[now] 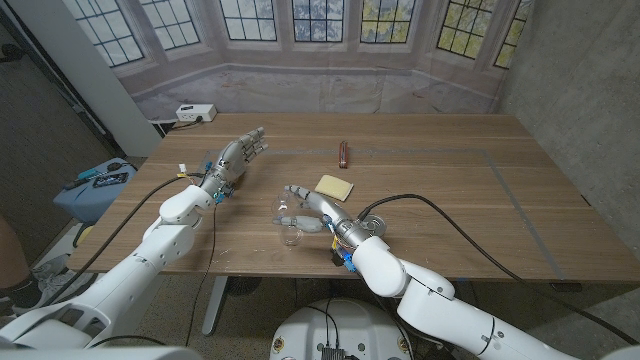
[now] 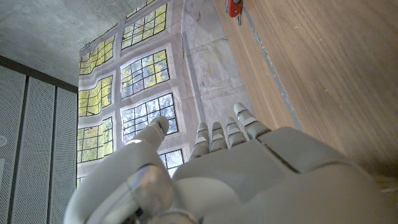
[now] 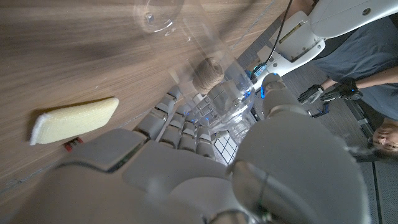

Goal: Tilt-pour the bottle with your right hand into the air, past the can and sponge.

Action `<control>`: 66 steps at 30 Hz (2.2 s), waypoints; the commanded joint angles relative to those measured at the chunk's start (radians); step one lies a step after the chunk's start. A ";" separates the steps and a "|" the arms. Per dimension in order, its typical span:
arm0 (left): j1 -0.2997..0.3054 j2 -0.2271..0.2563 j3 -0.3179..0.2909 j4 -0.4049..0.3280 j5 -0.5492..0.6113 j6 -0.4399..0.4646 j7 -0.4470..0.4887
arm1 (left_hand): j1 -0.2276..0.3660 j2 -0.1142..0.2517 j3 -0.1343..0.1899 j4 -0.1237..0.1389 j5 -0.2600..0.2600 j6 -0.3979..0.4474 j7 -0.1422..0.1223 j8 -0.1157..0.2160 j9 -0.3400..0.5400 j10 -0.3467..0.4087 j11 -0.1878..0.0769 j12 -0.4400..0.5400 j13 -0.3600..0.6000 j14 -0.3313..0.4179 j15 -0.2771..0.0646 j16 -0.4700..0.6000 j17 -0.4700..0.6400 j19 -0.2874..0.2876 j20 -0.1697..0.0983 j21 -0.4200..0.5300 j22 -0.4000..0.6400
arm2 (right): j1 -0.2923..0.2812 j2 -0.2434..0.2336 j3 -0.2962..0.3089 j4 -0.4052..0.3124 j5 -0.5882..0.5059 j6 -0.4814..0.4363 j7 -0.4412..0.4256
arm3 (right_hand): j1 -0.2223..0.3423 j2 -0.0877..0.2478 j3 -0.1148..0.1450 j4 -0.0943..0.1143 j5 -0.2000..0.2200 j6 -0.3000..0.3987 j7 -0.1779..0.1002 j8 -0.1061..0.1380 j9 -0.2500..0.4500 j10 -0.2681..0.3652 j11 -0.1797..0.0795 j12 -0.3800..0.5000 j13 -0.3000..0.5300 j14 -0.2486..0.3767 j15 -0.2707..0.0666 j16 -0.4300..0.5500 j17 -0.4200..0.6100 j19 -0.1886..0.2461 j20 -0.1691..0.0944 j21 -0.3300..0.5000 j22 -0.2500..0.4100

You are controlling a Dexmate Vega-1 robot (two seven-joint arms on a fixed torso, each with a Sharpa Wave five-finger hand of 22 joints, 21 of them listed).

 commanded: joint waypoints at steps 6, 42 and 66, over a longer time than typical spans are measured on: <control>-0.005 -0.006 0.005 0.001 0.001 0.002 -0.003 | 0.011 0.000 -0.006 0.001 0.006 0.016 -0.004 0.005 0.003 0.012 0.003 0.007 0.005 0.015 0.013 0.008 0.002 0.013 -0.002 -0.006 0.002 | 0.014 0.001 0.004 0.058 0.007 0.088 0.015 | -0.007 -0.022 -0.007 0.011 0.010 -0.033 0.006 -0.005 0.007 -0.029 0.007 0.001 0.010 -0.033 0.011 -0.007 0.004 -0.036 0.004 -0.003 0.004; 0.003 0.002 0.006 -0.014 0.000 0.011 -0.002 | 0.018 -0.001 -0.007 -0.001 0.007 0.033 -0.001 0.007 0.004 0.030 0.004 0.012 0.006 0.036 0.014 0.009 0.000 0.020 -0.005 -0.020 0.002 | 0.054 0.054 0.010 0.226 0.028 0.275 0.044 | 0.002 -0.031 -0.008 0.011 0.021 -0.055 0.001 0.010 0.022 -0.021 -0.001 0.044 0.040 -0.042 -0.003 0.004 0.007 -0.047 -0.024 0.014 0.004; 0.043 0.017 -0.006 -0.060 -0.003 0.004 0.017 | 0.024 -0.003 -0.007 -0.005 0.007 0.047 0.001 0.010 0.005 0.036 0.008 0.012 0.007 0.042 0.016 0.007 -0.001 0.024 -0.003 -0.029 0.003 | 0.045 0.056 0.016 0.257 0.077 0.321 0.073 | 0.010 -0.024 0.001 0.016 0.026 -0.011 -0.012 0.032 0.035 0.028 -0.010 0.101 0.078 0.008 -0.029 0.020 0.019 -0.026 -0.035 0.019 0.005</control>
